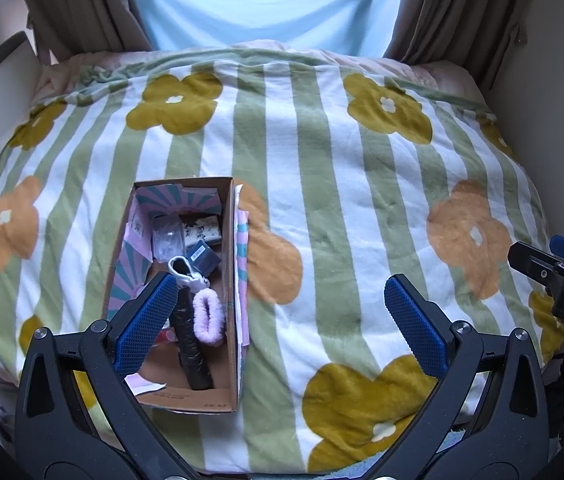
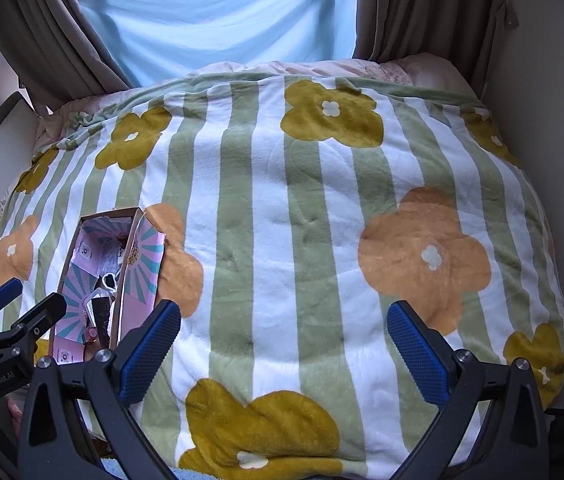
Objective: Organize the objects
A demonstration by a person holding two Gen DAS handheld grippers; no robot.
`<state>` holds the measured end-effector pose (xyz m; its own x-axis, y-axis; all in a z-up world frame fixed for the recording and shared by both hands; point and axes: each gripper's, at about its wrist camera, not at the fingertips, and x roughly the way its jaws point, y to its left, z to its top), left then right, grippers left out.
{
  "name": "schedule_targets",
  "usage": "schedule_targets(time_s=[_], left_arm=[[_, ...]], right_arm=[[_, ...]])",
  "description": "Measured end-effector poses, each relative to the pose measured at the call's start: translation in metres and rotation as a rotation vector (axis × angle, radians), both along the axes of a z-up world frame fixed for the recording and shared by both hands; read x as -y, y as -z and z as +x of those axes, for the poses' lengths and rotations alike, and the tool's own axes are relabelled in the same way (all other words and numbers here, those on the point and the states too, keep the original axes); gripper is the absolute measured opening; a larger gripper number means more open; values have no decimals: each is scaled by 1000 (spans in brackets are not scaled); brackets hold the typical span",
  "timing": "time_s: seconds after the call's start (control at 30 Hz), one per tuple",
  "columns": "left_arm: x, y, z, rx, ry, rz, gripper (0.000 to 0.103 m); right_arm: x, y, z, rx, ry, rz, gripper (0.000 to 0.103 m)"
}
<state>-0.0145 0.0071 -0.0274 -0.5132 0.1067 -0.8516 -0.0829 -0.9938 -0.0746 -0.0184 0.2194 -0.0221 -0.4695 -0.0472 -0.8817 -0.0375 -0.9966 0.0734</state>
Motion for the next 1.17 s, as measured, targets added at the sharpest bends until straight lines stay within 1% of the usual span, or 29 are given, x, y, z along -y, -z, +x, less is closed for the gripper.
schedule_targets(time_s=[0.43, 0.57, 0.67, 0.8, 0.9, 1.0, 1.07, 1.17], left_arm=[[2, 0, -2, 0, 1, 0, 103], [1, 2, -2, 0, 4, -15, 103], [2, 2, -4, 3, 2, -10, 103], [1, 4, -4, -3, -8, -32, 103], [5, 2, -1, -26, -39, -33, 103], [5, -1, 2, -47, -88, -90, 103], [5, -1, 3, -61, -103, -126, 103], [10, 0, 3, -58, -105, -93, 103]], right_arm=[[2, -2, -3, -2, -1, 5, 103], [3, -2, -3, -3, 1, 4, 103], [3, -1, -2, -2, 1, 5, 103], [3, -1, -3, -2, 2, 4, 103], [3, -2, -4, -3, 0, 6, 103], [3, -1, -3, -1, 1, 5, 103], [4, -2, -5, 0, -1, 7, 103], [5, -2, -5, -1, 0, 6, 103]])
